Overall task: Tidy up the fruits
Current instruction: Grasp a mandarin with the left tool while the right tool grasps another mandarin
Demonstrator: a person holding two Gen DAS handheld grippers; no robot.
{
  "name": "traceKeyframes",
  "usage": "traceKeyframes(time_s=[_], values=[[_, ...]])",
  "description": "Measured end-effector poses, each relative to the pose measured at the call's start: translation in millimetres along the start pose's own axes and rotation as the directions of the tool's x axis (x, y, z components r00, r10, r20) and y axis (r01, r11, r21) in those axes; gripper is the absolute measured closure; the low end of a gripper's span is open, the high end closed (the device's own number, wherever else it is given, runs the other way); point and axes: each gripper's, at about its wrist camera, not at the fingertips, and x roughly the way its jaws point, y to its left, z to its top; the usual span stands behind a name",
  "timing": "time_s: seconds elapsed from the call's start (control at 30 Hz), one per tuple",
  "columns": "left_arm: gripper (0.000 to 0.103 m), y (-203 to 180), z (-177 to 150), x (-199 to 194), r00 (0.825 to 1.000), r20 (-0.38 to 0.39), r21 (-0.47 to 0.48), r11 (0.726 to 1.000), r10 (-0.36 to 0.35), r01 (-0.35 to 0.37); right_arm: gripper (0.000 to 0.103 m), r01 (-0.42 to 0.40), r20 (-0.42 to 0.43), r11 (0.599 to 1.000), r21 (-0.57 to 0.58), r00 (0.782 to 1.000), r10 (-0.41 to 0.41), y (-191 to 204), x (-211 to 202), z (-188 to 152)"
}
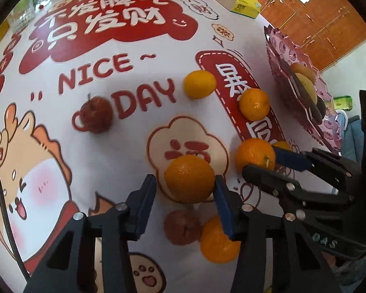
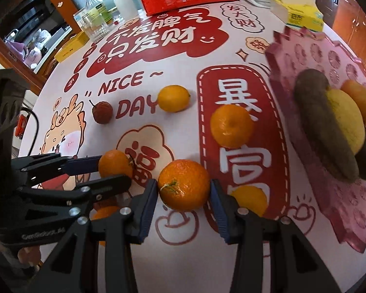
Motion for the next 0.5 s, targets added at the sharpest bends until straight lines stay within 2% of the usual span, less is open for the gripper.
traceKeyframes(time_s=[0.07,0.33,0.5], values=[[0.065,-5,2,3,1.0,0.0,0.012,1.0,0.001,-0.001,0.059,0.005,0.005,1.0,0.0,1.0,-0.005,-2,-3,-4],[0.067,-15,6,7,0.999,0.023,-0.007,0.999,0.038,-0.038,0.059,0.009,0.02,1.0,-0.004,1.0,-0.009,-7,-12,-17],[0.068,-26,3,-1,0.992,0.058,0.011,0.994,0.109,-0.11,0.059,0.003,0.034,1.0,-0.004,0.999,-0.003,-11,-21,-21]])
